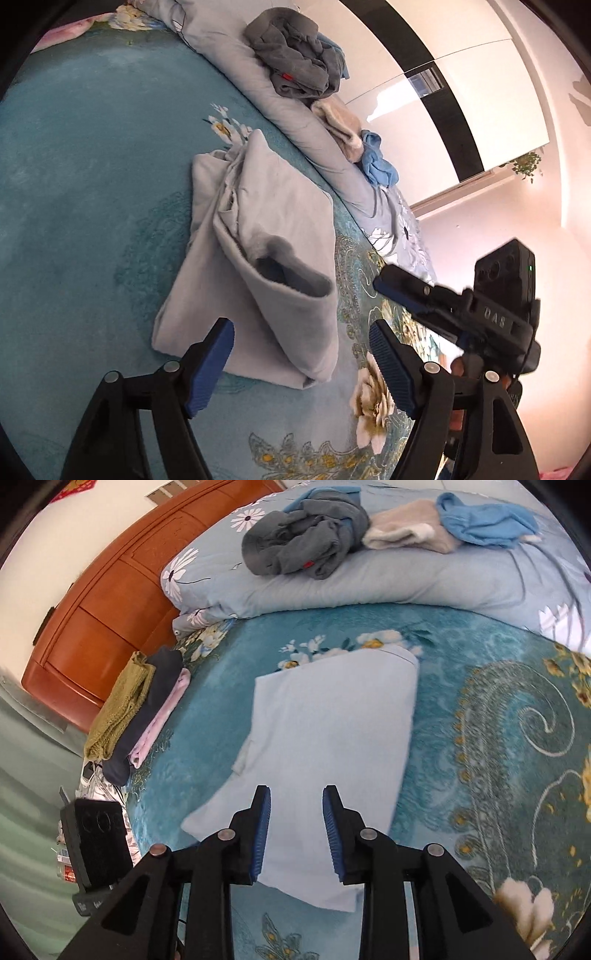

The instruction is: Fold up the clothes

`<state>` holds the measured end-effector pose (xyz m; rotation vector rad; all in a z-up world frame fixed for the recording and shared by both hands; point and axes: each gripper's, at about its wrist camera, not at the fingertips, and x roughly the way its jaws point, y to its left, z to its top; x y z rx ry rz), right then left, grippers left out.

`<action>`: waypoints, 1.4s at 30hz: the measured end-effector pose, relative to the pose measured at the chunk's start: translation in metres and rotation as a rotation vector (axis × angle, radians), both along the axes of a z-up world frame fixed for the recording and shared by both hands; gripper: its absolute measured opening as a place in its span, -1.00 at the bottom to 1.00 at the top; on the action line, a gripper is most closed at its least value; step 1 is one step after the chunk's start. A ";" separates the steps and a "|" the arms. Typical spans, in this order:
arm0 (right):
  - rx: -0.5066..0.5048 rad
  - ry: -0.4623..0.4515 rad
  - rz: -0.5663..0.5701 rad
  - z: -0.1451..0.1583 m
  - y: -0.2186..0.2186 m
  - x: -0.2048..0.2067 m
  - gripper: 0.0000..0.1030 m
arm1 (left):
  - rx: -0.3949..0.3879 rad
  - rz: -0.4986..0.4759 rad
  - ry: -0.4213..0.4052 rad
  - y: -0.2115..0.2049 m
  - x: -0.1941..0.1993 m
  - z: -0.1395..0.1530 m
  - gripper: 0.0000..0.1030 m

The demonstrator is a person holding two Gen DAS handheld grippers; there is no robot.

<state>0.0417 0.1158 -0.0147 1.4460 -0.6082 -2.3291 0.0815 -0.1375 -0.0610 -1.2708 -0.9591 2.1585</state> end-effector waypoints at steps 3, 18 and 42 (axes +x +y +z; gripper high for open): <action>-0.020 -0.019 -0.026 -0.011 0.019 0.015 -0.40 | -0.033 0.027 -0.009 0.006 -0.005 -0.002 0.34; -0.211 -0.112 -0.061 -0.081 0.029 0.055 -0.20 | 0.062 0.135 -0.127 -0.032 0.006 -0.065 -0.82; -0.394 -0.024 -0.174 -0.077 0.049 0.069 -0.85 | 0.070 0.213 -0.074 -0.088 0.052 -0.037 -0.45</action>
